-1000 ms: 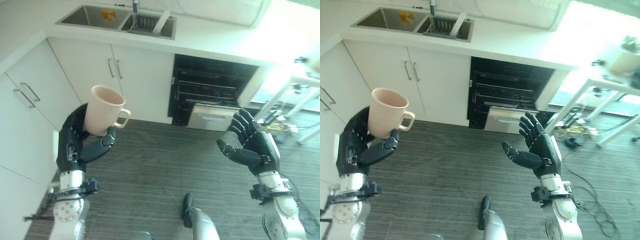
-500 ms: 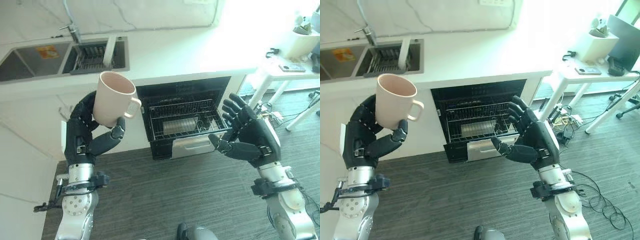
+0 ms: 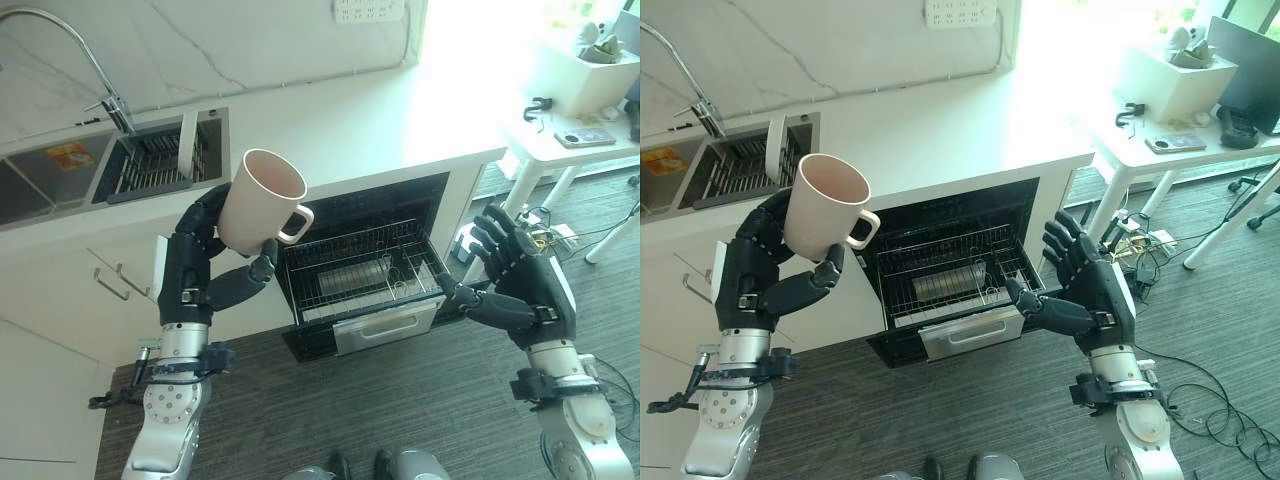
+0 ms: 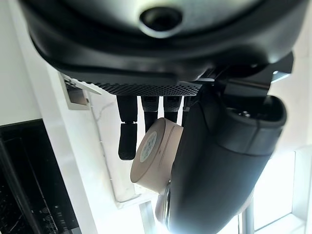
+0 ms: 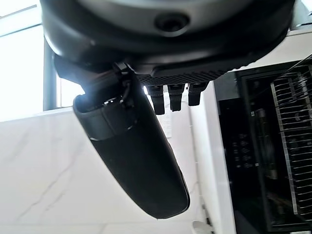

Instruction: Place the dishes in the dishwasher.

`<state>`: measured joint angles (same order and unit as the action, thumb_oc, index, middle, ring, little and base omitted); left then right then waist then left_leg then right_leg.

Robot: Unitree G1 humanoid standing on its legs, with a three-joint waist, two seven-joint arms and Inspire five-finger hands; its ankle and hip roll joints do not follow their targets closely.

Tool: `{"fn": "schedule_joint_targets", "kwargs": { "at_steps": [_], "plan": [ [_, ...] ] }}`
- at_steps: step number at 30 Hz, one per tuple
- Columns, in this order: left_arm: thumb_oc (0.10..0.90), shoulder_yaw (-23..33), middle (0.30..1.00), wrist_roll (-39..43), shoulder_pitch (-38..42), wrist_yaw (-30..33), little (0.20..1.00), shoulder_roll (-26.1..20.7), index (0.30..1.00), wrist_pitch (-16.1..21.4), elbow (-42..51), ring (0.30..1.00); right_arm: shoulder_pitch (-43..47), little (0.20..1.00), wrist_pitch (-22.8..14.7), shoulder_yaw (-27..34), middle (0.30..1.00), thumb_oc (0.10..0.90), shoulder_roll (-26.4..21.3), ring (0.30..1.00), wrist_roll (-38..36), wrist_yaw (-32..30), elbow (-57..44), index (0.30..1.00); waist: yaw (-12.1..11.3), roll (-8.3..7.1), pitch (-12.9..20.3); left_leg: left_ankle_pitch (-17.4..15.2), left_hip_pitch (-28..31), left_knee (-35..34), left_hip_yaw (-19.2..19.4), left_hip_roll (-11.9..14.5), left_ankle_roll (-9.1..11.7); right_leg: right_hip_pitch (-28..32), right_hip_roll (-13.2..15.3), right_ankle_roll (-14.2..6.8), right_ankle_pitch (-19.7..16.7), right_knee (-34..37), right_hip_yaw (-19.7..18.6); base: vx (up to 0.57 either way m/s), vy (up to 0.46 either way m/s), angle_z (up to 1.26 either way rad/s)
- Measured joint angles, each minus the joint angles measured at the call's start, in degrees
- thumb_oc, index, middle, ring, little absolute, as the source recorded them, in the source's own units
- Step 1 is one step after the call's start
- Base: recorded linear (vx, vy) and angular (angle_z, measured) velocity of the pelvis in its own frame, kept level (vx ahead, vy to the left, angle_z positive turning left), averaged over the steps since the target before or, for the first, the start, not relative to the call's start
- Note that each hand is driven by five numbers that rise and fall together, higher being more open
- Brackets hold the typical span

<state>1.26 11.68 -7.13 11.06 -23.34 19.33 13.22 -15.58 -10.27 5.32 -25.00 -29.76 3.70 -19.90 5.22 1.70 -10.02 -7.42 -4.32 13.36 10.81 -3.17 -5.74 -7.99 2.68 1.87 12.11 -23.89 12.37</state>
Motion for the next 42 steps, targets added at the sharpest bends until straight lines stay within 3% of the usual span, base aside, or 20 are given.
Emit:
{"fn": "schedule_joint_targets", "kwargs": {
  "at_steps": [6,7,12,13,15,17,21,22,25,26,27,28,29,30,31,32,34,36,40,42],
  "plan": [
    [0.4,-0.71,0.3,-0.86,0.5,2.25,0.3,-0.17,0.3,-0.06,0.09,0.3,-0.03,0.9,2.23,0.05,0.9,0.8,0.08,0.9,0.0,0.9,-0.09,0.9,-0.46,-2.87,-0.11,-0.2,0.55,-0.47,-2.66,-0.13,-0.42,1.06,-0.51,-2.0,-0.92,-0.16,-2.58,0.07,0.064,0.19],
    [0.4,-1.0,0.3,-0.87,0.59,2.16,0.3,-0.24,0.3,-0.11,0.22,0.3,-0.11,0.9,2.73,-0.01,0.9,0.8,-0.1,0.9,-0.02,1.17,-0.1,0.9,-0.56,-3.16,-0.11,0.2,1.12,-0.66,-2.86,0.11,-0.8,0.25,0.53,-5.03,0.64,-1.32,-2.82,0.03,-0.182,0.3],
    [0.4,0.37,0.3,-0.8,0.46,2.5,0.3,-0.57,0.3,-0.18,0.49,0.3,0.23,0.9,3.17,-1.25,0.9,0.8,0.59,0.9,-1.27,3.25,-0.39,0.9,-3.32,-4.88,-0.14,-0.7,-0.06,1.86,-3.85,0.78,0.57,-1.22,13.72,-10.98,-1.12,1.05,-8.23,0.07,-0.361,0.06],
    [0.4,0.8,0.3,-0.79,0.31,2.45,0.3,-0.7,0.3,-0.21,0.41,0.3,0.34,0.9,3.19,-2.21,0.9,0.8,1.58,0.9,-1.95,3.5,-0.44,0.9,-4.15,-5.55,-0.1,-1.75,-1.06,3.49,-3.58,1.37,1.89,-2.8,16.24,-13.74,-3.03,0.72,-8.14,0.17,-0.632,-0.21],
    [0.4,2.85,0.3,-0.69,-2.2,2.2,0.3,-1.29,0.3,-0.4,0.4,0.3,0.39,0.9,3.32,-5.7,0.9,0.8,3.03,0.9,-1.95,5.13,-0.81,0.9,-5.75,-6.29,-0.4,-4.2,-2.94,7.65,-3.61,4.55,4.13,-5.16,21.02,-14.53,-7.62,5.19,-5.96,0.2,-0.631,-0.23],
    [0.4,4.26,0.3,-0.28,-4.48,2.02,0.3,-1.9,0.3,-0.45,0.37,0.3,0.53,0.9,3.43,-7.4,0.9,0.8,3.24,0.9,-1.96,5.99,-0.8,0.9,-6.42,-6.52,-0.48,-4.8,-2.98,8.53,-5.12,7.37,6.14,-5.51,19.86,-13.68,-9.49,7.35,-6.34,0.18,-0.482,0.07],
    [0.4,5.11,0.3,3.27,-4.54,2.05,0.3,-3.56,0.3,-0.58,0.25,0.3,3.38,0.9,3.74,-7.28,0.9,0.8,2.79,0.9,-1.97,6.19,-0.1,0.9,-6.64,-6.68,-0.79,-3.1,-3.46,6.9,-11.38,12.41,12.89,-3.98,12.09,-12.32,-10.68,6.34,-7.43,0.18,-0.698,0.61],
    [0.4,4.53,0.3,5.39,-4.09,2.3,0.3,-2.15,0.3,-0.69,1.11,0.3,5.5,0.9,5.13,-7.14,0.9,0.8,0.78,0.9,-1.97,5.68,0.03,0.9,-6.98,-5.37,-1.54,-0.23,-1.63,2.58,-12.5,15.58,12.55,-4.98,9.34,-9.28,-7.1,2.13,-5.34,0.13,-0.495,0.62],
    [0.4,2.62,0.3,10.25,-4.18,2.16,0.3,-2.22,0.3,-0.54,3.32,0.3,10.21,0.9,5.54,-7.21,0.9,0.8,-0.91,0.9,-2.01,5.05,1.22,0.9,-7.27,-5.65,-1.76,13.49,-0.65,-4.86,-10.08,19.75,4.7,-6.43,4.97,-2.46,-2.9,-1.11,-1.39,0.15,-0.497,0.49],
    [0.4,-0.02,0.3,11.52,-4.14,1.83,0.3,-2.05,0.3,-0.57,2.81,0.3,10.5,0.9,5.42,-6.85,0.9,0.8,-1.03,0.9,-2.05,4.24,2.47,0.9,-6.92,-5.73,-1.94,18.15,-1.48,-1.94,-4.7,20.12,5.63,-4.07,3.57,0.5,-1.18,-1.17,1.4,0.13,-0.427,0.93],
    [0.4,-2.68,0.3,11.72,-2.27,1.11,0.3,-1.79,0.3,-0.58,2.24,0.3,8.21,0.9,4.41,-5.74,0.9,0.8,-1.0,0.9,-2.32,2.93,2.41,0.9,-5.63,-6.31,-2.12,22.01,-3.01,-0.94,-0.28,20.59,4.53,-2.74,4.83,0.68,-0.39,-1.04,3.86,0.12,-0.293,1.22],
    [0.4,-4.35,0.3,11.68,-1.95,-0.23,0.3,-0.91,0.3,-0.46,3.11,0.3,6.57,0.9,4.38,-4.61,0.9,0.8,-0.59,0.9,-2.32,2.12,2.36,0.9,-5.61,-6.78,-2.19,16.28,-4.82,2.75,1.99,19.74,7.84,-1.83,5.12,0.68,-0.09,-0.13,5.6,0.12,-0.03,0.81],
    [0.4,-3.96,0.3,12.28,-3.72,-1.82,0.3,-0.43,0.3,0.36,4.3,0.3,7.13,0.9,4.36,-5.24,0.9,0.8,-0.46,0.9,-2.16,1.52,2.58,0.9,-6.14,-5.86,-2.18,8.59,-5.45,3.8,0.54,15.04,10.45,-1.12,3.12,-1.3,-2.51,3.9,5.32,0.11,-0.007,0.18],
    [0.4,-3.68,0.3,12.65,-3.92,-2.08,0.3,-0.36,0.3,0.36,4.26,0.3,7.11,0.9,4.35,-5.22,0.9,0.8,-0.11,0.9,-2.08,1.42,2.59,0.9,-6.0,-4.74,-2.21,6.79,-5.59,3.72,0.0,13.66,10.22,-0.59,2.08,-5.0,-3.38,5.11,5.32,0.09,0.021,-0.23],
    [0.4,-2.72,0.3,12.89,-3.47,-2.7,0.3,1.46,0.3,0.36,4.01,0.3,7.53,0.9,4.34,-4.96,0.9,0.8,-0.78,0.9,-1.96,1.07,2.46,0.9,-5.04,-0.18,-3.56,5.97,-5.2,3.04,-0.37,14.14,9.61,-1.75,-0.3,-14.46,-5.99,2.07,5.37,0.11,0.101,0.41],
    [0.4,-0.91,0.3,12.81,-0.51,-3.3,0.3,2.21,0.3,1.65,3.7,0.3,6.55,0.9,3.86,-4.31,0.9,0.8,-3.36,0.9,-1.92,0.56,0.7,0.9,-2.85,0.05,-4.5,5.26,-5.11,4.43,0.28,16.34,10.84,-3.4,6.49,-0.48,0.57,-3.44,4.43,0.12,0.127,0.53],
    [0.4,-1.29,0.3,12.84,0.25,-3.29,0.3,2.42,0.3,2.15,2.65,0.3,6.4,0.9,3.73,-4.24,0.9,0.8,-2.6,0.9,-1.72,-0.18,2.4,0.9,-2.9,1.72,-4.72,4.4,-6.55,4.34,-2.06,18.89,12.01,-3.74,3.71,-0.26,2.69,-5.2,3.68,0.18,0.217,0.21],
    [0.4,-1.06,0.3,12.92,0.06,-2.95,0.3,2.16,0.3,2.19,2.56,0.3,5.66,0.9,3.69,-4.19,0.9,0.8,-2.77,0.9,-1.71,0.04,2.42,0.9,-3.35,0.91,-4.65,3.95,-7.49,4.16,-2.2,17.14,11.3,-3.65,3.37,-1.81,1.58,-3.61,2.4,0.17,0.266,-0.33],
    [0.4,-0.68,0.3,12.86,0.61,-3.11,0.3,2.14,0.3,2.82,2.48,0.3,4.5,0.9,3.58,-1.97,0.9,0.8,-3.09,0.9,-1.74,0.99,2.29,0.9,-3.7,0.51,-4.0,4.66,-4.77,0.88,-2.95,14.81,11.18,-2.04,1.98,-0.52,-0.22,-1.27,0.21,0.15,0.262,-0.47],
    [0.4,-0.61,0.3,12.88,1.05,-3.1,0.3,2.03,0.3,2.81,1.68,0.3,3.71,0.9,3.58,-1.3,0.9,0.8,-0.92,0.9,-1.75,0.99,2.27,0.9,-3.84,-1.96,-3.5,3.69,-3.11,1.31,-1.84,12.85,10.84,0.19,3.39,-2.28,-0.95,0.52,-0.8,0.25,0.451,-0.14]
  ]
}}
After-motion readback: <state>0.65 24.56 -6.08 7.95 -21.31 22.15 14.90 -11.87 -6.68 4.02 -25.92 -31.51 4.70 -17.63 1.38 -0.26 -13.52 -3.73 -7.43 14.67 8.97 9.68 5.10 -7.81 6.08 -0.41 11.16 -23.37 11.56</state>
